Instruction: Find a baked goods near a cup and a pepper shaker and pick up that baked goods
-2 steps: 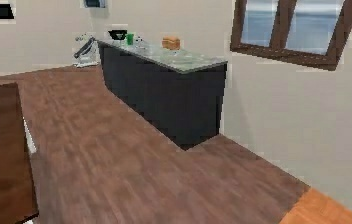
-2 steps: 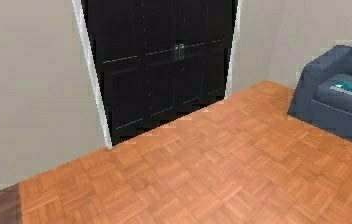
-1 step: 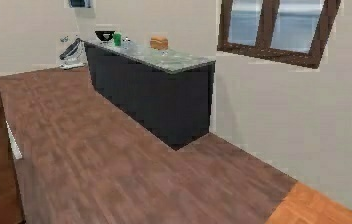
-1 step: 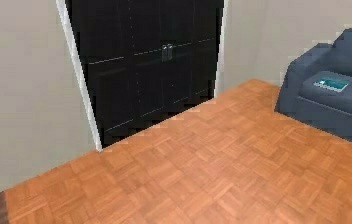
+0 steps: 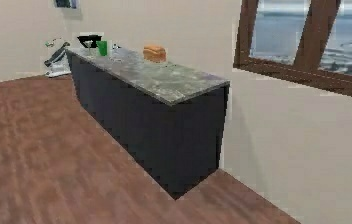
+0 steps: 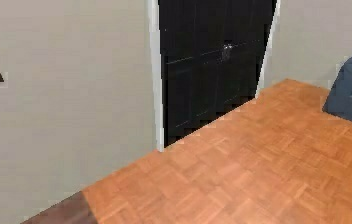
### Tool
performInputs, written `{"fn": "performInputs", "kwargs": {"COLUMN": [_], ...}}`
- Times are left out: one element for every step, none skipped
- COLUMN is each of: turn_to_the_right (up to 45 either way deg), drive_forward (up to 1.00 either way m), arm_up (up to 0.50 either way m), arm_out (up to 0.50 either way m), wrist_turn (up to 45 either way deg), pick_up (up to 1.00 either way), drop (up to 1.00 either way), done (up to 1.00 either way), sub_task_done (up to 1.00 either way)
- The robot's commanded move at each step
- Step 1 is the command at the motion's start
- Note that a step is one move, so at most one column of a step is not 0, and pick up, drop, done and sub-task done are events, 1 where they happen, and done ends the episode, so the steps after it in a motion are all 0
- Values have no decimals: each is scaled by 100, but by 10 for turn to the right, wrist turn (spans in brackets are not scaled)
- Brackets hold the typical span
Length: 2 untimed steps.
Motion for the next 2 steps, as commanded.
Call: {"fn": "performInputs", "kwargs": {"turn_to_the_right": [-330, 0], "drive_forward": [0, 100], "arm_up": [0, 0], "arm_out": [0, 0], "wrist_turn": [0, 0], "pick_up": [0, 0], "drop": [0, 0], "done": [0, 0], "sub_task_done": [0, 0]}}
